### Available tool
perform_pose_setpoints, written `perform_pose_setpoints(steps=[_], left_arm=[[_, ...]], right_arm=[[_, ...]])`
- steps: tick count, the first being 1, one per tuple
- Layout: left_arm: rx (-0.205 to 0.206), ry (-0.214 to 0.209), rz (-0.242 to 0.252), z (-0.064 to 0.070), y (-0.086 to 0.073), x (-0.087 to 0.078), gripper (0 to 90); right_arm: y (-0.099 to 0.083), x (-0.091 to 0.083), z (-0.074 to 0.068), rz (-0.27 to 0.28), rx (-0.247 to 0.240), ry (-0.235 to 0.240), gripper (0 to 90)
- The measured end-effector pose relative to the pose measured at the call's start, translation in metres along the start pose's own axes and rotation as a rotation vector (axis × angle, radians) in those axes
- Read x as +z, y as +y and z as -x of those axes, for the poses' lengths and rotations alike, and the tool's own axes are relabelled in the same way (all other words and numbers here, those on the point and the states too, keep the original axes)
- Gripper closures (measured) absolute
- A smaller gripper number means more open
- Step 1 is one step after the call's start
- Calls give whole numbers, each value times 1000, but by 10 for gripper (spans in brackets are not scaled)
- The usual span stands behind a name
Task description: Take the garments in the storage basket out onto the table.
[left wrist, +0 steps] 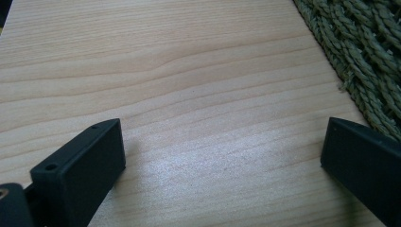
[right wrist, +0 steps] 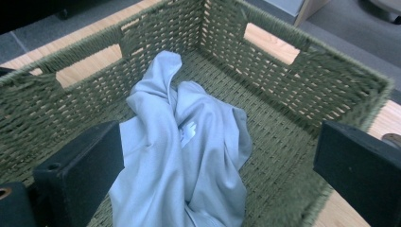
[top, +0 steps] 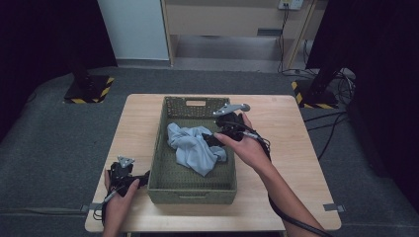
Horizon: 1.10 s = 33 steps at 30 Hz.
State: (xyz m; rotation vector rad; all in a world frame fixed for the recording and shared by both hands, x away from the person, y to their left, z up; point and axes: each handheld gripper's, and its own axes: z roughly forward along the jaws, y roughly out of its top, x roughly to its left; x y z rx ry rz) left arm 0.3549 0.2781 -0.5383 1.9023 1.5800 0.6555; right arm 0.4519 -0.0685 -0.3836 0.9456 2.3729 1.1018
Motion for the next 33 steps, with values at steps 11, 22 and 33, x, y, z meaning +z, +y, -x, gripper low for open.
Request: perform_pose_setpoints(steps=[11, 22, 33], left_arm=[[0, -1, 0, 0, 0, 0, 0], [0, -1, 0, 0, 0, 0, 0], [0, -1, 0, 0, 0, 0, 0]], right_arm=[[0, 39, -9, -31, 29, 30, 23], [-8, 76, -15, -78, 36, 45, 26], [-13, 94, -18, -116, 34, 45, 27]])
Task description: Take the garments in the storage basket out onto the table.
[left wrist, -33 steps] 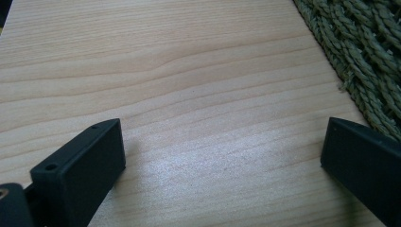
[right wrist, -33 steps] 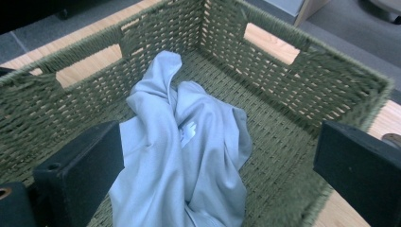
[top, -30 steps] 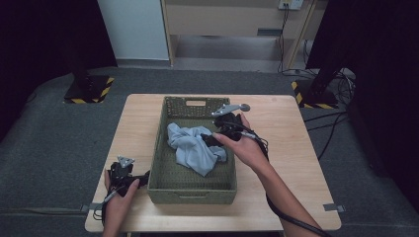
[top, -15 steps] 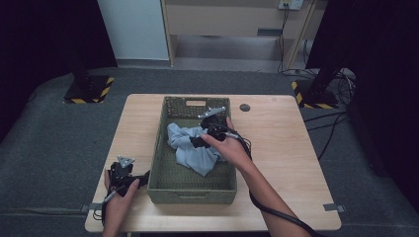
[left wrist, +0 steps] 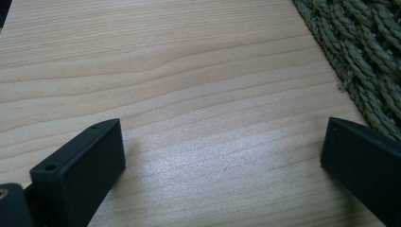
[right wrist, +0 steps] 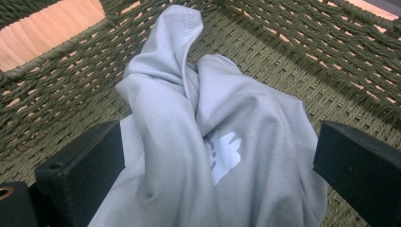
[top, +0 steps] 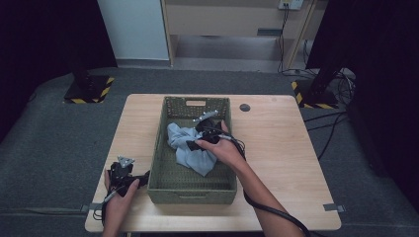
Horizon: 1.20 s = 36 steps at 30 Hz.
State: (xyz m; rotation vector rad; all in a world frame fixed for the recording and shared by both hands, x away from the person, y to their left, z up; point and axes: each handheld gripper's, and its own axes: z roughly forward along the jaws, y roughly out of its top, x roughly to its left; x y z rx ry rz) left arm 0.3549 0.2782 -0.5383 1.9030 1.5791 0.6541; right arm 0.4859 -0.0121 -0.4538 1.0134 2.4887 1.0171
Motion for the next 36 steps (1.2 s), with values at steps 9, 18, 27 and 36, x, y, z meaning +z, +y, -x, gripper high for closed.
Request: perform_pose_setpoints(steps=[9, 18, 27, 36], left_arm=[[0, 0, 0, 0, 0, 0, 0], [0, 0, 0, 0, 0, 0, 0], [1, -1, -1, 0, 0, 0, 0], [2, -1, -2, 0, 0, 0, 0]], right_arm=[[1, 2, 1, -2, 12, -6, 26], [5, 20, 8, -45, 42, 2, 22], [-1, 41, 12, -96, 47, 27, 6], [0, 54, 10, -136, 61, 43, 3]])
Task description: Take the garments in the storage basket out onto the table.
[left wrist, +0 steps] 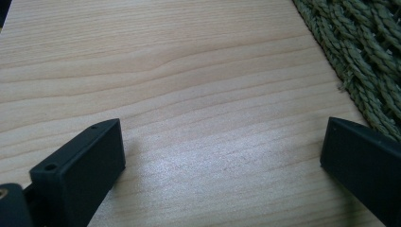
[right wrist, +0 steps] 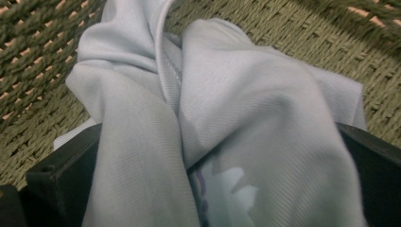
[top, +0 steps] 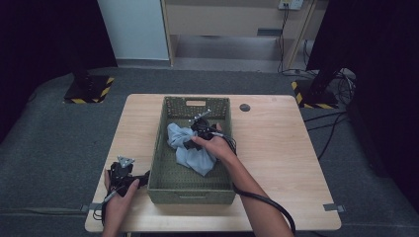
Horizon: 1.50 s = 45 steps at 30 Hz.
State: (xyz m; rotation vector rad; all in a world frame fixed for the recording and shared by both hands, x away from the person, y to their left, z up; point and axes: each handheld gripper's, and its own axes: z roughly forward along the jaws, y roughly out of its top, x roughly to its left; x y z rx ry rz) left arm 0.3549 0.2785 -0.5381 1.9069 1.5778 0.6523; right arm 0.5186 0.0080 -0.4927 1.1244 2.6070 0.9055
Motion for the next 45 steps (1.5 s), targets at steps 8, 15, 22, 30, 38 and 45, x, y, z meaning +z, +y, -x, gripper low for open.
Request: perform_pose_setpoints(steps=[8, 15, 22, 30, 38, 45], left_arm=[[-1, 0, 1, 0, 0, 0, 0], [0, 0, 0, 0, 0, 0, 0], [0, 0, 0, 0, 0, 0, 0], [-2, 0, 2, 0, 0, 0, 0], [-2, 0, 2, 0, 0, 0, 0], [-2, 0, 3, 0, 0, 0, 0]], right_arm=[[1, 5, 0, -25, 8, 4, 3], [0, 7, -1, -39, 3, 2, 3], [-1, 9, -2, -49, 1, 1, 3], [-2, 13, -5, -75, -23, 1, 52], [-1, 11, -8, -89, -58, 44, 251], [0, 2, -10, -79, -63, 78, 504]])
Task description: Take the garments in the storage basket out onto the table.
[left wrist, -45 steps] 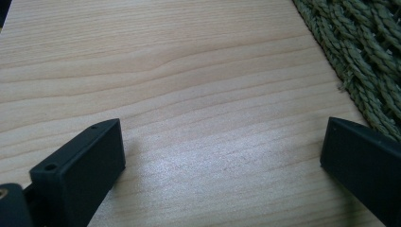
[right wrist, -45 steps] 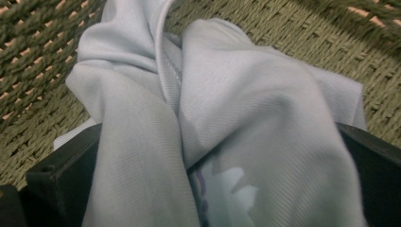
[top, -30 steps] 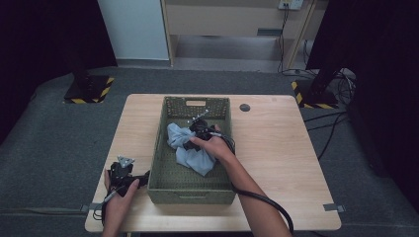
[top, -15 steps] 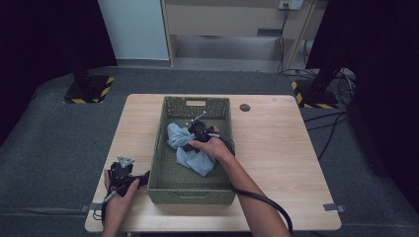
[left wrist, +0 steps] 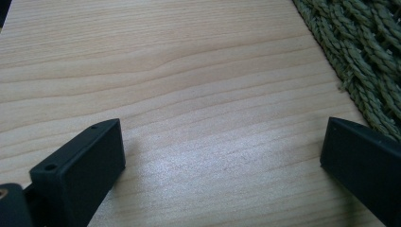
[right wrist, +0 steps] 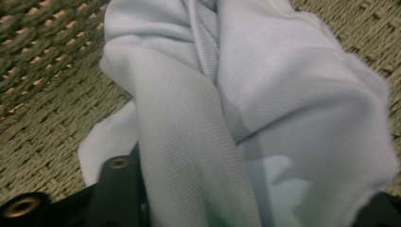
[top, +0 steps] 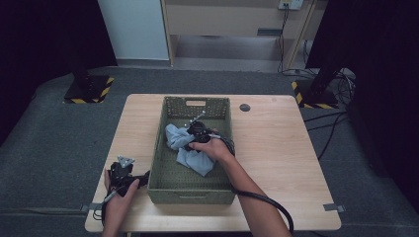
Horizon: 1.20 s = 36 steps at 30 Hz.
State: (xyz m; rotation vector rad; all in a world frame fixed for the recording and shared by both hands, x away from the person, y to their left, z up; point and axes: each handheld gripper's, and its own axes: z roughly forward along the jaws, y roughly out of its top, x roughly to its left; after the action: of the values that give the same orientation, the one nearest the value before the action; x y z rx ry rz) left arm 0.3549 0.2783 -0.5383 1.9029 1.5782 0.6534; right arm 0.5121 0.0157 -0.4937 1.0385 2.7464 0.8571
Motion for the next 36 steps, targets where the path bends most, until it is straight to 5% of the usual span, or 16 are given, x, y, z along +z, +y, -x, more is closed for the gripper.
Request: perform_pose_setpoints(steps=[15, 36], left_arm=[[0, 0, 0, 0, 0, 0, 0], [1, 0, 0, 0, 0, 0, 0]], right_arm=[[4, -32, -6, 104, 18, -117, 560], [2, -41, -3, 132, 43, -129, 562]])
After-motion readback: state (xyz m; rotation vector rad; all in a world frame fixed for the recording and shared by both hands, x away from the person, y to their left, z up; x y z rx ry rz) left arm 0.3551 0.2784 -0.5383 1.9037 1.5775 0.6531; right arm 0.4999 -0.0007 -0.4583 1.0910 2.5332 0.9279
